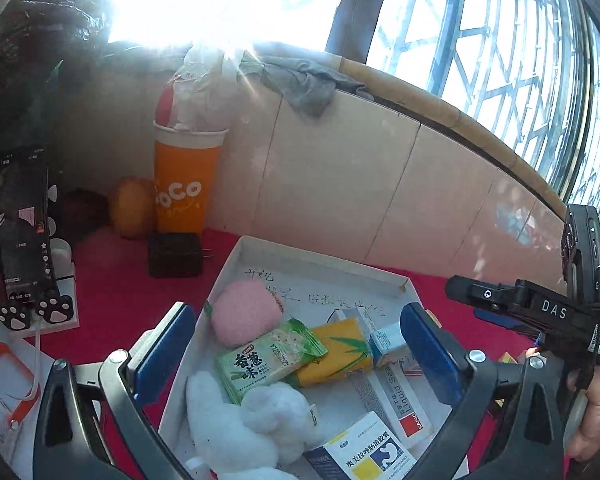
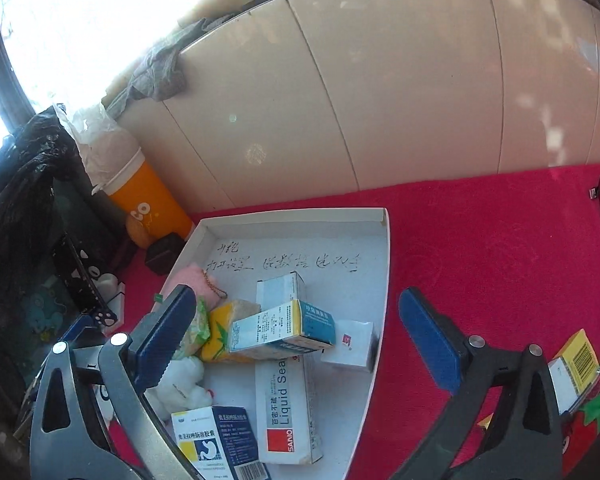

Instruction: Organize objects

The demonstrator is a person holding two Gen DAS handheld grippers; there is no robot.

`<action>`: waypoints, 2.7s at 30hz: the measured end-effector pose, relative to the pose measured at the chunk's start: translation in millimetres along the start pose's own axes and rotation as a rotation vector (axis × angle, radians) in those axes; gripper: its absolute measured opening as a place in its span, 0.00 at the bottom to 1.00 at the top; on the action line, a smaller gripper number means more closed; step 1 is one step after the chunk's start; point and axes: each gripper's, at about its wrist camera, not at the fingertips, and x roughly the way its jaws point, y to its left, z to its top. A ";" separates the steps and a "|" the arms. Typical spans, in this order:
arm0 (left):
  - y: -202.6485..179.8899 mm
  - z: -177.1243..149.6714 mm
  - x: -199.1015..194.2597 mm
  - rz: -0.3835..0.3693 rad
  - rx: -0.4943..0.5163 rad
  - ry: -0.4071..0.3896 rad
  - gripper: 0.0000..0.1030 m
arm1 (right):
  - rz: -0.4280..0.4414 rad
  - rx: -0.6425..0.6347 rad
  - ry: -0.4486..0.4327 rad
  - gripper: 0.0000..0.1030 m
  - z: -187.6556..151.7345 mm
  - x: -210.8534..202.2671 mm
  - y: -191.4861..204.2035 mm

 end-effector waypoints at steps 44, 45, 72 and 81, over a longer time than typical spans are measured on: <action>-232.2 -144.6 10.6 -0.340 0.522 0.408 1.00 | -0.278 0.077 0.080 0.36 -112.5 -95.8 -185.4; -235.8 -147.2 12.5 -0.354 0.516 0.425 1.00 | -0.274 0.096 0.065 0.36 -115.1 -105.9 -192.2; -284.6 -178.9 33.5 -0.364 0.506 0.453 0.28 | -0.346 0.247 -0.076 0.39 -146.1 -173.0 -258.8; -283.1 -171.4 -16.6 -0.416 0.557 0.295 0.28 | -0.349 0.245 -0.076 0.39 -145.9 -172.9 -257.8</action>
